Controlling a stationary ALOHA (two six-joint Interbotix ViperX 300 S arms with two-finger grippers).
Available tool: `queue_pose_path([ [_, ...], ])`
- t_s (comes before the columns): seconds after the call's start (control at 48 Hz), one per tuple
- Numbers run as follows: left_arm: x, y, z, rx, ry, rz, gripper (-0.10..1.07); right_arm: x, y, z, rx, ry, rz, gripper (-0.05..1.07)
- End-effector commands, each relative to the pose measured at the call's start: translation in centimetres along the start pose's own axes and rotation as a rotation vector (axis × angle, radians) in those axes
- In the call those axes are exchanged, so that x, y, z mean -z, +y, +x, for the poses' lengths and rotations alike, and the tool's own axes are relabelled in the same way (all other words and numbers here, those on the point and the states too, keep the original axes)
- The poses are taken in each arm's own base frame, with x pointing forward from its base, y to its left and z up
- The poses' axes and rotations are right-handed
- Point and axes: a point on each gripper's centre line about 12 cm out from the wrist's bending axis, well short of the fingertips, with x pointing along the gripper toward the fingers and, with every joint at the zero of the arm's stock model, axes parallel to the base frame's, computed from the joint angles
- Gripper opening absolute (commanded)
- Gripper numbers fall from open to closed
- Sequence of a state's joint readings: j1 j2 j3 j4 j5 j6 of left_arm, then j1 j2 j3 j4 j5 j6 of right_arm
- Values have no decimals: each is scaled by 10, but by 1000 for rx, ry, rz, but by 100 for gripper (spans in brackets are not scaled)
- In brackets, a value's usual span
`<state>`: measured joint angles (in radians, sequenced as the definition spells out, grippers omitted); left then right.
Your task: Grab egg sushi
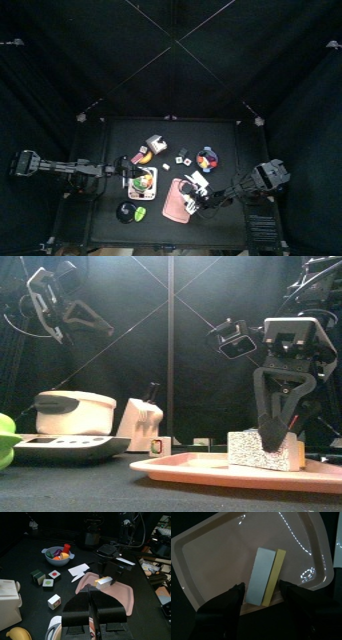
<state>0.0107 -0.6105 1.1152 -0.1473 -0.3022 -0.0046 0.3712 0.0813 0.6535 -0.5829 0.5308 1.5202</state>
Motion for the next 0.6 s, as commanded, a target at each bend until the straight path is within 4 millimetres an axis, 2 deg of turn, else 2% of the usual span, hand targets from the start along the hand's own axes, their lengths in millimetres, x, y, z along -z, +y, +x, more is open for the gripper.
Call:
queue_pose_path([
  [0.0,-7,0,1,-7,-24,-30,30,-8,6,-7,-20,-24,1,69],
  [0.104,-8,1,1,-16,-26,-61,30,-8,6,-7,-14,-24,-1,59],
  [0.25,-8,2,1,-23,-24,-84,33,-11,5,-10,-6,-35,-11,57],
  [0.583,-6,5,1,-46,-21,-156,63,-34,-1,-42,94,-153,-67,57],
])
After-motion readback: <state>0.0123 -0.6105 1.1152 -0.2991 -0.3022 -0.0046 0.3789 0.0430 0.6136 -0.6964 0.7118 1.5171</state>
